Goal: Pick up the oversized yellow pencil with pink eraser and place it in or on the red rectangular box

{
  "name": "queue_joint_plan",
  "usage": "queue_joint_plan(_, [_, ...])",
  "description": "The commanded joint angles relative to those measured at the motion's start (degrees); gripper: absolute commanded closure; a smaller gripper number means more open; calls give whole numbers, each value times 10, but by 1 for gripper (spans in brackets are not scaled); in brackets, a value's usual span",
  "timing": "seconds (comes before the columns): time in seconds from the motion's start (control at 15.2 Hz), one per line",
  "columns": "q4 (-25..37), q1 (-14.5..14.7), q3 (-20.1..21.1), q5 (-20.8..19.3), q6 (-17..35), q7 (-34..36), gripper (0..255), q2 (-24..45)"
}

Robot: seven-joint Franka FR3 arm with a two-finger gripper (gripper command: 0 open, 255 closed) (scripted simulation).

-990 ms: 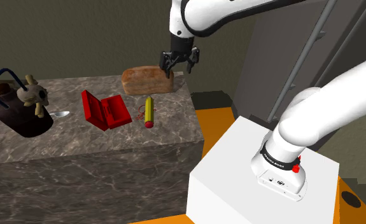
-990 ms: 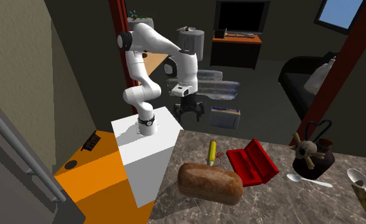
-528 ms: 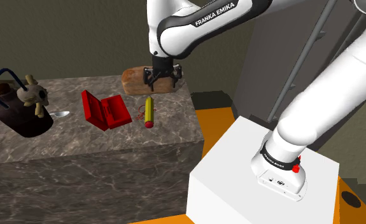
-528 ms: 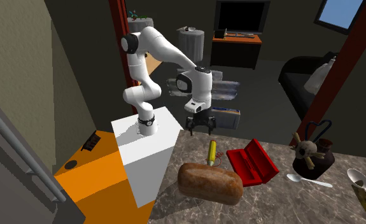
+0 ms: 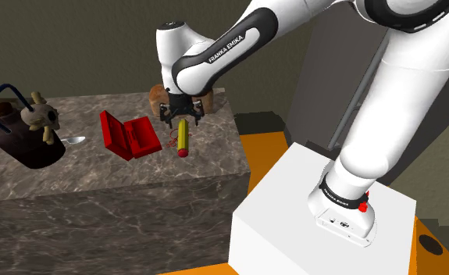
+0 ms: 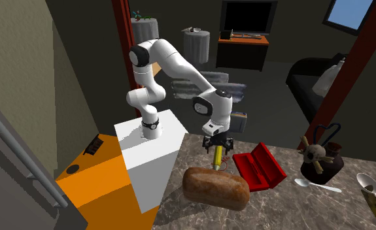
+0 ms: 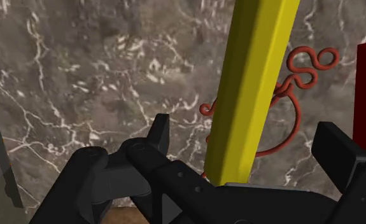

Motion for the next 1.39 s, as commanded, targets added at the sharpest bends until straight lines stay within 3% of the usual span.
queue_joint_plan(0.0, [9, 4, -3, -15, 11, 20, 0, 26])
queue_joint_plan(0.46, [-2, 9, -12, -42, 52, 39, 0, 62])
queue_joint_plan(0.92, [-2, 9, -12, -42, 52, 39, 0, 62])
queue_joint_plan(0.99, [-2, 9, -12, -42, 52, 39, 255, 62])
queue_joint_plan(1.32, [2, 9, -13, -45, 54, 39, 255, 67])
